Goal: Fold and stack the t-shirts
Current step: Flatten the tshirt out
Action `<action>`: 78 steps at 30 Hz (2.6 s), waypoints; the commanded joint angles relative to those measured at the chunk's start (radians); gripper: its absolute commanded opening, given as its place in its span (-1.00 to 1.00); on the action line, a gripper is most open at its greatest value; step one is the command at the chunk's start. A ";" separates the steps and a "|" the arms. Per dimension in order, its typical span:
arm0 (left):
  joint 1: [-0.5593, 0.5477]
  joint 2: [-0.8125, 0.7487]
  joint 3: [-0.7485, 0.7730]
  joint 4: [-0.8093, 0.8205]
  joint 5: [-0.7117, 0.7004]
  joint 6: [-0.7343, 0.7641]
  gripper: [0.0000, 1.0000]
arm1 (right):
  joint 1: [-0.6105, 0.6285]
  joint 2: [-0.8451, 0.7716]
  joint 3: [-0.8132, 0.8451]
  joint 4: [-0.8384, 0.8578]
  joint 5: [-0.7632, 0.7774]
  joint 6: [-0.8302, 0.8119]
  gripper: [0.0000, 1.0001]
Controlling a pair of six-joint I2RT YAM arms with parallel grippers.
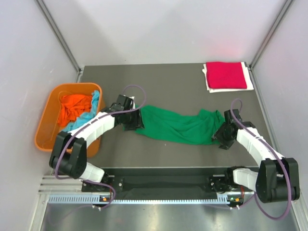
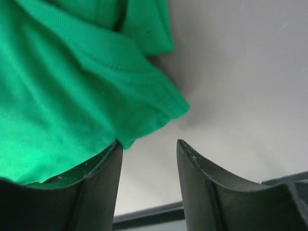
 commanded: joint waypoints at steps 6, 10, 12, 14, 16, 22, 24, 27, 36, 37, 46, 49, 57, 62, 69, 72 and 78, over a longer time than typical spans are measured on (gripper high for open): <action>-0.025 0.088 -0.041 0.134 0.016 -0.070 -0.02 | -0.009 -0.020 0.001 0.156 0.036 -0.025 -0.90; -0.025 0.079 0.015 0.082 -0.048 -0.093 -1.00 | -0.007 -0.128 0.078 0.047 0.075 -0.053 -1.00; -0.031 0.061 0.047 -0.006 -0.102 -0.106 -1.00 | -0.009 -0.184 0.109 -0.048 0.072 -0.059 -1.00; -0.043 -0.014 0.080 -0.091 -0.188 -0.122 -1.00 | -0.007 -0.278 0.149 -0.102 0.043 -0.067 -1.00; -0.074 -0.115 0.119 -0.148 -0.266 -0.133 -1.00 | -0.009 -0.377 0.198 -0.171 0.017 -0.071 -1.00; -0.100 -0.246 0.285 -0.337 -0.380 -0.126 -1.00 | -0.009 -0.466 0.368 -0.249 -0.100 -0.021 -1.00; -0.100 -0.237 0.305 -0.346 -0.389 -0.119 -1.00 | -0.007 -0.439 0.408 -0.228 -0.094 -0.019 -1.00; -0.098 -0.195 0.293 -0.299 -0.433 -0.087 -1.00 | -0.009 -0.325 0.474 -0.173 -0.039 -0.035 -1.00; -0.040 0.118 0.376 -0.186 -0.431 0.020 -1.00 | -0.009 0.243 0.599 0.163 -0.057 -0.219 -1.00; -0.037 0.141 0.396 -0.170 -0.403 0.026 -1.00 | -0.009 0.361 0.638 0.160 -0.065 -0.258 -0.95; -0.026 0.197 0.566 -0.256 -0.404 0.078 -0.07 | 0.028 0.266 0.590 -0.082 -0.055 -0.003 -0.21; -0.021 0.134 0.549 -0.256 -0.382 0.082 0.01 | 0.080 0.110 0.384 -0.018 -0.079 0.135 -0.18; -0.021 -0.062 0.365 -0.187 -0.266 0.059 0.01 | 0.310 -0.018 0.114 0.060 -0.088 0.421 -0.24; -0.021 -0.136 0.255 -0.173 -0.222 0.075 0.00 | 0.372 0.022 0.066 0.091 -0.082 0.527 -0.27; -0.023 -0.196 0.175 -0.176 -0.182 0.083 -0.01 | 0.380 0.117 0.051 0.134 -0.129 0.571 -0.32; -0.023 -0.202 0.169 -0.178 -0.170 0.083 -0.01 | 0.384 0.147 0.061 0.128 -0.111 0.585 -0.32; -0.023 -0.208 0.160 -0.176 -0.139 0.072 -0.02 | 0.384 0.150 0.060 0.117 -0.056 0.593 -0.35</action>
